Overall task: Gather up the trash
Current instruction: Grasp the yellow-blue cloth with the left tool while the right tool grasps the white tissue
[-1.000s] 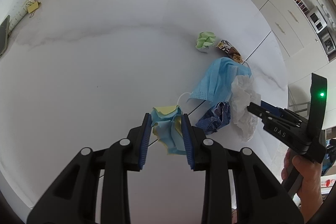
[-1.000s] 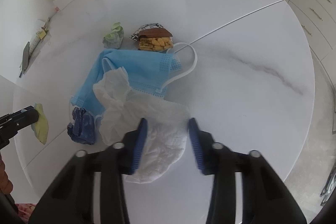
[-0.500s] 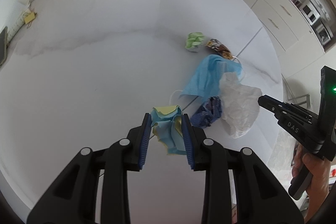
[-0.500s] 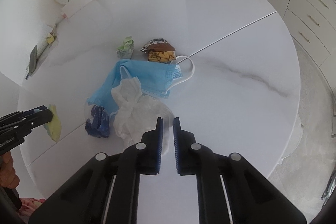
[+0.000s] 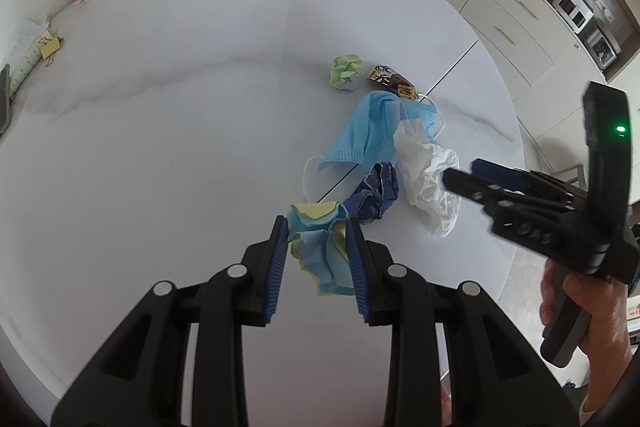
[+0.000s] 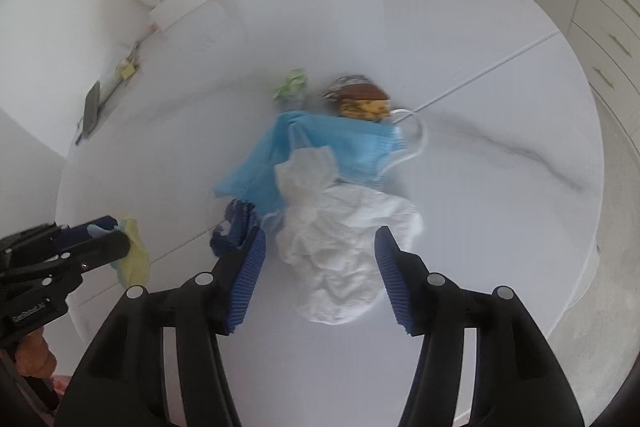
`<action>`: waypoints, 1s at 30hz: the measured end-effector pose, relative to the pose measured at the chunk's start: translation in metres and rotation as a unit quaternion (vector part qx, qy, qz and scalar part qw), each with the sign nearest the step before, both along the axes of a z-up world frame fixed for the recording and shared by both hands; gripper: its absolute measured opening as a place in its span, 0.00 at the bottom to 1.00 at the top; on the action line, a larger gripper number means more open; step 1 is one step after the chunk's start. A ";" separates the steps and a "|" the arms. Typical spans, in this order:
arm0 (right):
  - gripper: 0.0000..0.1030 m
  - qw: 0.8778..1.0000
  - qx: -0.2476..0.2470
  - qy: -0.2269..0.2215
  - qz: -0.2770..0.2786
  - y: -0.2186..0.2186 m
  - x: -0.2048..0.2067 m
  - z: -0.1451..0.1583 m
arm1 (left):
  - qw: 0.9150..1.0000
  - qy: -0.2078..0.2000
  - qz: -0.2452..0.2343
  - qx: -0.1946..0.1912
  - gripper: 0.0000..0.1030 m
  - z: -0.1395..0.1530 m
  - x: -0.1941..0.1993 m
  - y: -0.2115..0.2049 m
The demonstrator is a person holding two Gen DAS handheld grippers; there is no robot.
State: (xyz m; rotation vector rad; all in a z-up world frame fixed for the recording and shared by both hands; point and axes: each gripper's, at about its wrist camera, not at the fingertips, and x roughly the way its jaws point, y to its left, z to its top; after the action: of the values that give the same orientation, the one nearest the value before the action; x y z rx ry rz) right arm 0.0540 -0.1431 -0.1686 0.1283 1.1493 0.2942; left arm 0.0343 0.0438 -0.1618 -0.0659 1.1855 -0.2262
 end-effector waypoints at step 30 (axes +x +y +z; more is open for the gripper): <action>0.07 0.993 -0.024 0.005 -0.112 -0.036 -0.046 0.039 | 0.995 -0.008 -0.098 -0.017 0.29 0.009 -0.003 -0.010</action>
State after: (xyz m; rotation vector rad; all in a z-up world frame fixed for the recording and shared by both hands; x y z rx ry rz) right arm 0.0081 -0.1786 -0.1292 0.2137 1.1408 0.0675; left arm 0.0317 0.0340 -0.1527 0.0234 1.1736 -0.4188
